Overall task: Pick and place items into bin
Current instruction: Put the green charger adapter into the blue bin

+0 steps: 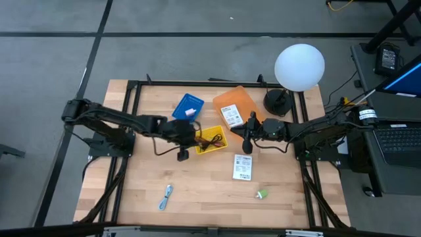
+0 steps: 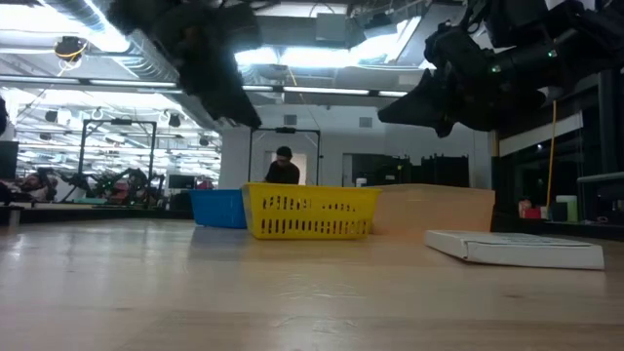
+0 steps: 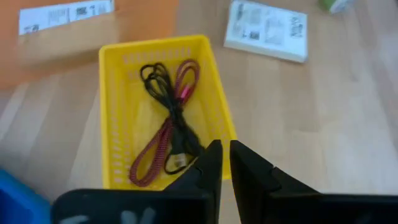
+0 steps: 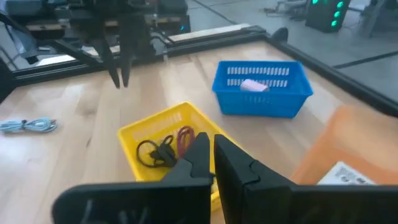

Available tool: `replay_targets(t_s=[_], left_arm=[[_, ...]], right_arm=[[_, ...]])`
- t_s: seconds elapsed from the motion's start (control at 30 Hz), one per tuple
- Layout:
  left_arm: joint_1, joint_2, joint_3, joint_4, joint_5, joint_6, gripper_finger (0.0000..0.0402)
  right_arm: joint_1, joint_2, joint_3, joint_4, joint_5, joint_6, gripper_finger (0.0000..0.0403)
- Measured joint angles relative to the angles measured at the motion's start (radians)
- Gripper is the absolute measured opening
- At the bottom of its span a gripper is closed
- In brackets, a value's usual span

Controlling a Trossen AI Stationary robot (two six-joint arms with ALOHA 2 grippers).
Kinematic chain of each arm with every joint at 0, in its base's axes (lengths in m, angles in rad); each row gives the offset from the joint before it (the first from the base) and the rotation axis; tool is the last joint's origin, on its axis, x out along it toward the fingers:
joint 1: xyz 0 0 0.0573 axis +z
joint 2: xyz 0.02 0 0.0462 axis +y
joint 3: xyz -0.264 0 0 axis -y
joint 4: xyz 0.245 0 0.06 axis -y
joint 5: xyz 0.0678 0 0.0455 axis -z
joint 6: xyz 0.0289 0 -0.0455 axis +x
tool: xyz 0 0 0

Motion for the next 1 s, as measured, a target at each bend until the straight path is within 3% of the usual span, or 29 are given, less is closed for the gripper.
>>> replay_targets(t_s=[0.23, 0.53, 0.67, 0.83, 1.0], left_arm=[[-0.082, -0.152, -0.18, 0.196, -0.04, -0.001, 0.0003], [-0.138, -0.237, -0.317, 0.355, -0.08, -0.002, 0.0003], [-0.152, -0.235, -0.329, 0.393, -0.08, 0.015, 0.0002], [-0.163, -0.233, -0.33, 0.392, -0.104, 0.017, 0.0003], [-0.183, -0.233, -0.33, 0.392, -0.152, 0.007, 0.0005]], right_arm=[[0.046, 0.0, 0.0, -0.014, -0.001, 0.068, 0.0007], [0.2, 0.0, 0.059, -0.181, -0.001, -0.011, 0.0007], [0.261, 0.0, 0.161, -0.426, 0.001, 0.027, 0.0007], [0.357, 0.0, 0.33, -0.833, 0.099, 0.166, 0.0007], [0.469, 0.012, 0.442, -1.036, 0.148, 0.255, 0.0007]])
